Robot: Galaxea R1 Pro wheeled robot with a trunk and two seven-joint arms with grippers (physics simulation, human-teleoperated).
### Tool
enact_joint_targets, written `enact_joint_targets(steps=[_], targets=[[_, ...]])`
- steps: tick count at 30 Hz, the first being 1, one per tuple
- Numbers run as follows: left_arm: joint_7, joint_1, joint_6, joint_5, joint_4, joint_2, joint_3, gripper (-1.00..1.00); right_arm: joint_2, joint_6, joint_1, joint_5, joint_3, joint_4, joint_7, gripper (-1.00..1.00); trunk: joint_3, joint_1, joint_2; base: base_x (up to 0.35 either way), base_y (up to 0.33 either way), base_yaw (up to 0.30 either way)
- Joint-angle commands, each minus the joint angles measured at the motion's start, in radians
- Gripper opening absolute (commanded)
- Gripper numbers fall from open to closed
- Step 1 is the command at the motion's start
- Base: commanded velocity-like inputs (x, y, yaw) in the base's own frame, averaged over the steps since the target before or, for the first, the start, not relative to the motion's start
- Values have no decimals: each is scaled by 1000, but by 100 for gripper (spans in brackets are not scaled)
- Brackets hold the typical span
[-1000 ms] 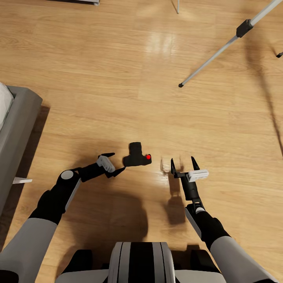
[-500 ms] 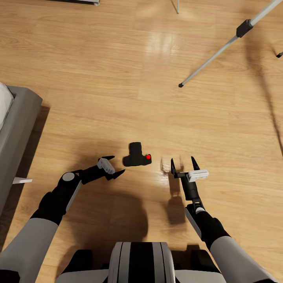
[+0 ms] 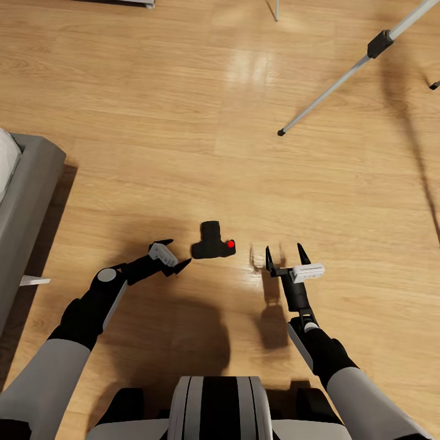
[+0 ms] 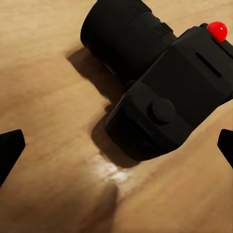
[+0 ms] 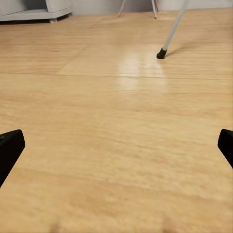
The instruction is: Attach the digital camera to the camera tripod in the bedroom.
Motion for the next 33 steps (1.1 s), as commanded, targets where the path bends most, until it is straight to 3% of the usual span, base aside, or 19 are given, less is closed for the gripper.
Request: enact_joint_targets(steps=[1, 15, 26, 33], targets=[[-1, 0, 1, -6, -2, 0, -1, 100, -2, -3, -1, -10, 7, 0, -1, 100, 0, 0, 0, 0, 0, 0], [3, 0, 1, -6, -7, -6, -4, 100, -2, -3, -1, -10, 7, 0, -1, 100, 0, 0, 0, 0, 0, 0], [3, 0, 0, -6, -8, -13, -30, 100, -2, -3, -1, -10, 7, 0, -1, 100, 0, 0, 0, 0, 0, 0], [3, 0, -1, -6, -11, 5, -35, 100, -2, -3, -1, -10, 7, 0, -1, 100, 0, 0, 0, 0, 0, 0]])
